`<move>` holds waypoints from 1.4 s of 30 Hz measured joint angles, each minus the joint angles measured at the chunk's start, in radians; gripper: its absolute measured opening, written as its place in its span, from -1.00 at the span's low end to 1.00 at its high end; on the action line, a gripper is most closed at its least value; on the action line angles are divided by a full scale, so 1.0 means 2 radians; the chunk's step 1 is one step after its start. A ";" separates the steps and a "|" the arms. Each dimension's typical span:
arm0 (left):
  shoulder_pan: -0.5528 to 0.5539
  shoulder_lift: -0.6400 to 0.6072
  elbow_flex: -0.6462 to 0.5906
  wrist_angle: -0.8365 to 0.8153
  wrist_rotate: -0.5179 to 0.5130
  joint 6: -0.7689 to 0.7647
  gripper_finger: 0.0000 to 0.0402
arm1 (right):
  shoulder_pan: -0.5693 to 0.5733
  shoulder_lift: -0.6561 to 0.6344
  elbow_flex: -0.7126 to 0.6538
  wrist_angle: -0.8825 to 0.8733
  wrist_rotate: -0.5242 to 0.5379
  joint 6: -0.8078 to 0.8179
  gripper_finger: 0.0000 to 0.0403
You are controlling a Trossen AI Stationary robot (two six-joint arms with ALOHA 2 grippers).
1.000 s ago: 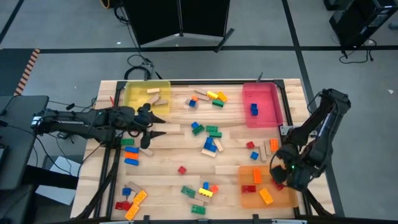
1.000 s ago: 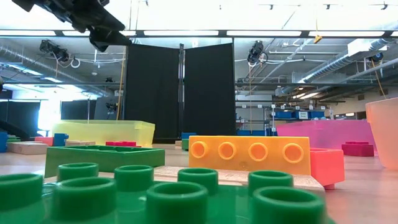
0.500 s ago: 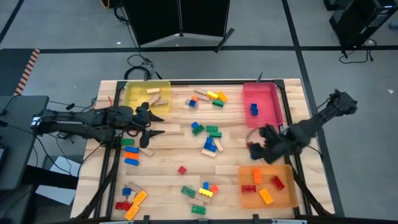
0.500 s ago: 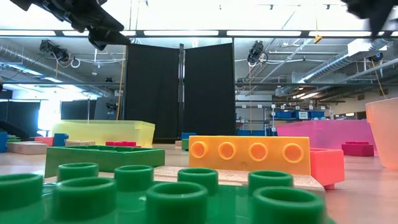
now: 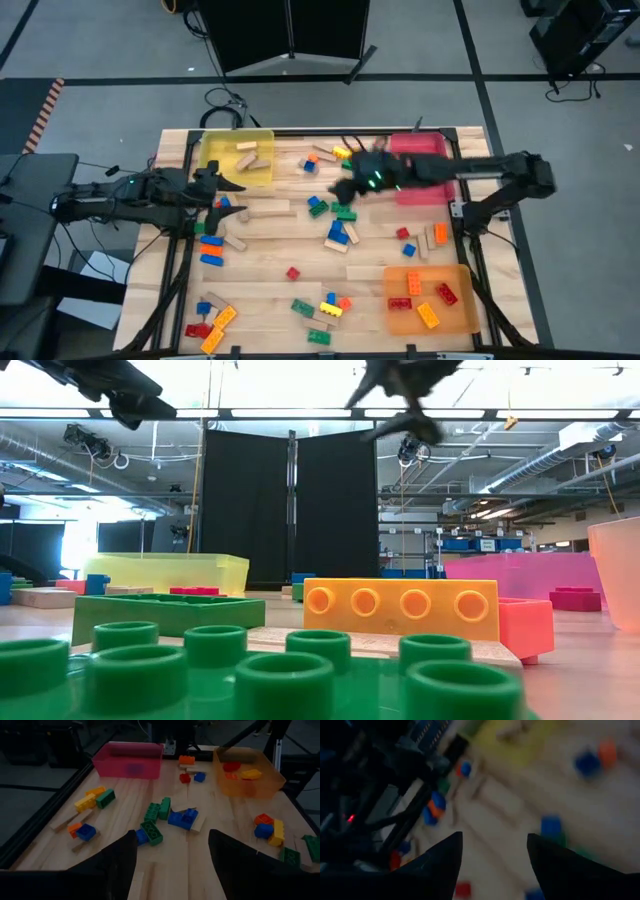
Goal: Sort blocks by size
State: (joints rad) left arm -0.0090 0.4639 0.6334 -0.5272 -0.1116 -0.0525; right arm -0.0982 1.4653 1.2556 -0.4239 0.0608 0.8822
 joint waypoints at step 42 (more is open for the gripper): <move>0.000 -0.040 0.000 -0.084 -0.008 -0.002 0.26 | -0.150 0.424 0.420 -0.248 -0.044 -0.361 0.80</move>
State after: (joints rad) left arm -0.0086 0.3843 0.6334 -0.6944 -0.1273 -0.0563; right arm -0.3978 2.3132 2.0965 -0.9201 -0.0280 0.1596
